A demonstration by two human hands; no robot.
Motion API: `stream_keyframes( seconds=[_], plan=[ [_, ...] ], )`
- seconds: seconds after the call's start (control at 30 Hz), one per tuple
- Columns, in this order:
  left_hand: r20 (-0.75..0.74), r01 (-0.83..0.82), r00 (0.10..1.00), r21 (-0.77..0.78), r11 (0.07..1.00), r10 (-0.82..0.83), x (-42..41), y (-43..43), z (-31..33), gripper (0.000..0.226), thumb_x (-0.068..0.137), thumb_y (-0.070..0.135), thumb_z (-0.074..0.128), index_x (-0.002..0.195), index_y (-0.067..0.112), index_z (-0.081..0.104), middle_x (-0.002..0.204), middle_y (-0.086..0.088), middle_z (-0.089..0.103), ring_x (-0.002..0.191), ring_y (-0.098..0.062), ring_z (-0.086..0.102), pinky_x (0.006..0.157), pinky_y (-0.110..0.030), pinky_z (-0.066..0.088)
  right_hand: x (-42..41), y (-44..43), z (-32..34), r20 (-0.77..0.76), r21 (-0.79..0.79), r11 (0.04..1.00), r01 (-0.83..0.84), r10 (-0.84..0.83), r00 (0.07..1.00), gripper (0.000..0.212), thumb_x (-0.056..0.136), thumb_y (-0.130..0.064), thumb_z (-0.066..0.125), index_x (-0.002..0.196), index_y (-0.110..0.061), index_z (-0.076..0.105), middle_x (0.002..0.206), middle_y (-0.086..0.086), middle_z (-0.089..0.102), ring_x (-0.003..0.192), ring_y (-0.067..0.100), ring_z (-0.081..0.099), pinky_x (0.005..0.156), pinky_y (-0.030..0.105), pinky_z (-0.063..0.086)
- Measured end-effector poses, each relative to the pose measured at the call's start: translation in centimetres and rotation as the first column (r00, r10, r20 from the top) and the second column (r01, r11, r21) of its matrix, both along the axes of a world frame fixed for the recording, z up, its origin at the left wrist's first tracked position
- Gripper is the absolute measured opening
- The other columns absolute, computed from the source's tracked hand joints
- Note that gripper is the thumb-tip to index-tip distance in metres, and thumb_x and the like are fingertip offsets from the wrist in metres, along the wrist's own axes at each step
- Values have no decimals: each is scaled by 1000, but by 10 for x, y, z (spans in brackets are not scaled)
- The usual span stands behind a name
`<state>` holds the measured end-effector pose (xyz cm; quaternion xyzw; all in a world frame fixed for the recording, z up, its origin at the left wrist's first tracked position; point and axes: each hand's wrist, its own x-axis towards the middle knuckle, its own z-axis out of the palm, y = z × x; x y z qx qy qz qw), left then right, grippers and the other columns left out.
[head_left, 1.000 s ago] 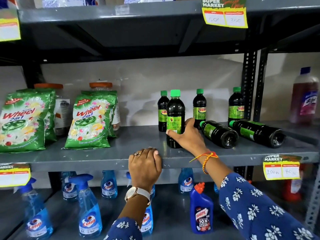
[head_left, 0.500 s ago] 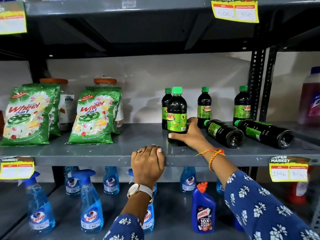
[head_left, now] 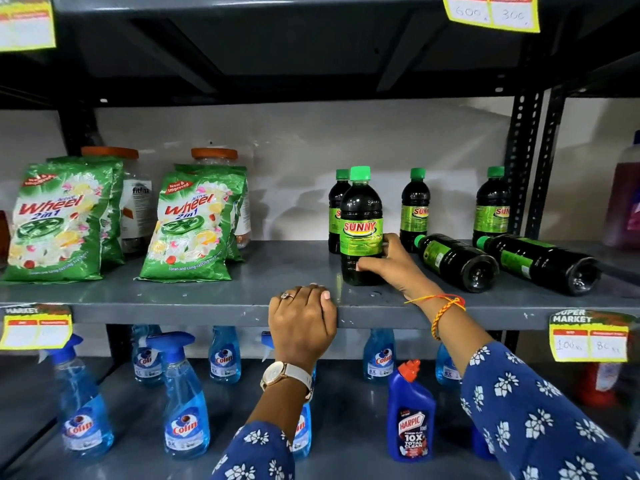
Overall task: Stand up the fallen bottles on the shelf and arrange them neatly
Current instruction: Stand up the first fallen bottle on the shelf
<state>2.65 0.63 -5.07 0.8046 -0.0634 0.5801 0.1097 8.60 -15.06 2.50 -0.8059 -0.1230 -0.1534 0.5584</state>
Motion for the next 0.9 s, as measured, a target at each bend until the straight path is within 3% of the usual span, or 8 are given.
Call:
stream_keyframes(
  seconds=[0.13, 0.23, 0.33, 0.47, 0.9],
  plan=[
    [14, 2, 1000, 1, 1000, -2, 2, 0, 0, 34, 86, 22, 40, 73, 12, 70, 72, -4, 70, 62, -23, 61, 65, -34, 33, 0, 1, 0, -5, -28, 999, 30, -31, 1000, 82, 52, -35, 86, 117, -9, 43, 111, 2, 59, 105, 18, 57, 96, 38, 47],
    [13, 4, 1000, 1, 1000, -4, 2, 1, 0, 34, 85, 22, 41, 73, 12, 70, 72, -4, 70, 62, -23, 61, 65, -34, 33, -4, 2, 0, 3, -82, 994, 69, -69, 998, 79, 52, -37, 87, 114, -10, 47, 109, 2, 61, 104, 19, 58, 94, 40, 48],
    [-1, 8, 1000, 11, 1000, -8, 3, 1, 0, 33, 85, 22, 41, 73, 12, 70, 72, -4, 70, 62, -23, 62, 65, -34, 34, -6, 2, 1, 14, -90, 993, 78, -77, 997, 91, 37, -54, 86, 110, -12, 53, 108, 0, 66, 103, 18, 62, 94, 42, 50],
    [-27, 5, 1000, 16, 1000, -5, 1, 2, 0, 35, 86, 23, 40, 73, 12, 70, 72, -3, 70, 62, -23, 61, 64, -34, 35, -15, 0, 3, 18, -117, 990, 84, -82, 996, 61, 58, -30, 87, 107, -16, 55, 107, 1, 64, 100, 19, 61, 89, 33, 49],
    [-100, -31, 995, -1, 1000, 31, -4, 0, 1, 35, 86, 22, 39, 69, 12, 67, 68, -5, 68, 60, -25, 58, 62, -35, 30, -52, -7, -6, 140, -166, 984, 72, -48, 989, 60, 58, -37, 84, 112, -17, 64, 109, 0, 71, 98, 12, 63, 87, 25, 47]
  ],
)
